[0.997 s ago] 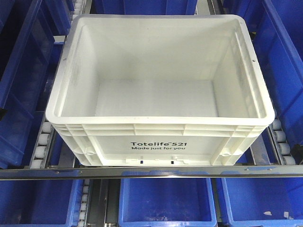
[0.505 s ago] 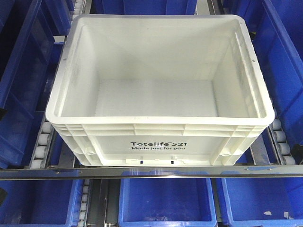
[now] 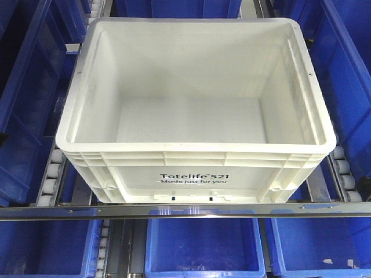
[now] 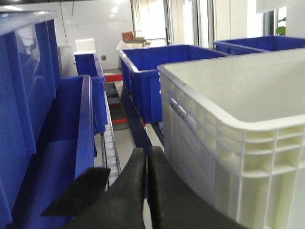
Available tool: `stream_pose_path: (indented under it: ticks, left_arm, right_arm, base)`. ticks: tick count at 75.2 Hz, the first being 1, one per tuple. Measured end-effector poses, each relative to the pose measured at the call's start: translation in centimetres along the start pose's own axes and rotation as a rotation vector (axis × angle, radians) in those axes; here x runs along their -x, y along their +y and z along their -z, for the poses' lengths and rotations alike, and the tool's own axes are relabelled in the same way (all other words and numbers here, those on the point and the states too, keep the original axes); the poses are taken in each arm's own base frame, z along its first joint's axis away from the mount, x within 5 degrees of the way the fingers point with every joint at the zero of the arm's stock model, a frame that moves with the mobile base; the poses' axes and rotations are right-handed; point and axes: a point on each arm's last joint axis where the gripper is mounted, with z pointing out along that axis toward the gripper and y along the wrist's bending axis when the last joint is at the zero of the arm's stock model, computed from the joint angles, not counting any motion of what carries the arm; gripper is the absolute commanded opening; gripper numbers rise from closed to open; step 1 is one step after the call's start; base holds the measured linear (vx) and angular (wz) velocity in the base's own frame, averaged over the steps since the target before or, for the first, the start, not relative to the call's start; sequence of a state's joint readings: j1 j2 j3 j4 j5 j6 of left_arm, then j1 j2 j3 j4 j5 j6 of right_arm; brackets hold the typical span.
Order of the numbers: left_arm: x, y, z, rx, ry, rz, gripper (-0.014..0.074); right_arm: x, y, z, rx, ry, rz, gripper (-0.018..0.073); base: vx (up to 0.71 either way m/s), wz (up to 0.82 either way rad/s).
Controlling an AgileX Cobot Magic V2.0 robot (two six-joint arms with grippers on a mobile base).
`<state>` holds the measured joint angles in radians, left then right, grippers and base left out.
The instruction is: Move bin from left to right shelf
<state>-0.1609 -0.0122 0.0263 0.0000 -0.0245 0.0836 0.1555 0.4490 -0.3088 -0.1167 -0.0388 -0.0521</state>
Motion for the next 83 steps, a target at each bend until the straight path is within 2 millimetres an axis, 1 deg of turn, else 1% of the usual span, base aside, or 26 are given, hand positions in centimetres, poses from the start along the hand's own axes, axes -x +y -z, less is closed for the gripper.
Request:
stream_pose_path:
  ticks: [18,83]
  left_arm:
    - [-0.64,-0.05,0.02,-0.006,0.07,0.0,-0.0008]
    - [-0.65,-0.05,0.02,-0.006,0.071,0.003,-0.0007]
  right_arm:
    - [0.0,0.0,0.0,0.0,0.0,-0.001,-0.0008]
    - [0.0,0.0,0.0,0.0,0.0,-0.002,-0.0008]
  base:
    - [0.0,0.0]
    - [0.0,0.0]
